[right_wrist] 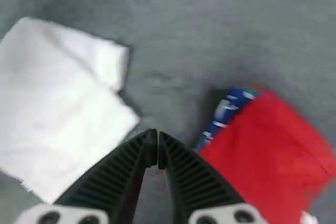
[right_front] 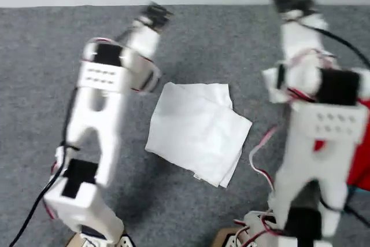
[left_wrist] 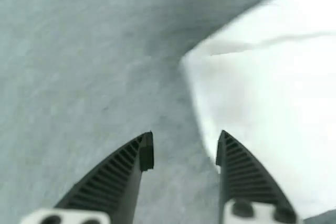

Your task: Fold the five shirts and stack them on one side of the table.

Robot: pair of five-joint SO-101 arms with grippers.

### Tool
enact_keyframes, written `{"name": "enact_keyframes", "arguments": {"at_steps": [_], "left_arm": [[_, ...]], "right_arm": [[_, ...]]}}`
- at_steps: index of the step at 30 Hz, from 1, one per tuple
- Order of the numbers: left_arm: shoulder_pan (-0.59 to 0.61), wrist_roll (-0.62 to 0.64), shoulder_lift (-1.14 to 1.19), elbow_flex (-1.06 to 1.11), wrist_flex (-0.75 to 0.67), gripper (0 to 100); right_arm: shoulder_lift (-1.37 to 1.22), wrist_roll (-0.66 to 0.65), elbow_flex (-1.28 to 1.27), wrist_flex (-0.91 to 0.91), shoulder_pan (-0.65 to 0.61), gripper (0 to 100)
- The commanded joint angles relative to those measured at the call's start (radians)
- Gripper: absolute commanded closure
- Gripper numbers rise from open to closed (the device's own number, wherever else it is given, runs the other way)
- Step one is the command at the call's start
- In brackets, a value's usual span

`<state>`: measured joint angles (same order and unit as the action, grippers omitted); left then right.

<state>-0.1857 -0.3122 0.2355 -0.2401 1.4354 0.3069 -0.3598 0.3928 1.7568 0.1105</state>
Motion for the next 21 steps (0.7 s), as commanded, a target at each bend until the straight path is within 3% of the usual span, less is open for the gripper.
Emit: {"name": "enact_keyframes", "arguments": {"at_steps": [1,6,12,21], "left_arm": [[-0.107,-0.061,0.051,-0.038,-0.048,79],[-0.192,-0.087,0.16,-0.111,-0.06,79],[-0.226,-0.167,0.33,-0.282,-0.06,79],[-0.196,-0.239,0.562,-0.627,0.051,79]], "right_arm": [[0.14,0.008,-0.078,0.041,0.127,98.4],[0.325,0.002,-0.301,0.039,0.271,98.4],[0.541,-0.155,-0.554,0.036,0.414,98.4],[0.727,-0.25,-0.769,0.036,0.489,98.4]]}}
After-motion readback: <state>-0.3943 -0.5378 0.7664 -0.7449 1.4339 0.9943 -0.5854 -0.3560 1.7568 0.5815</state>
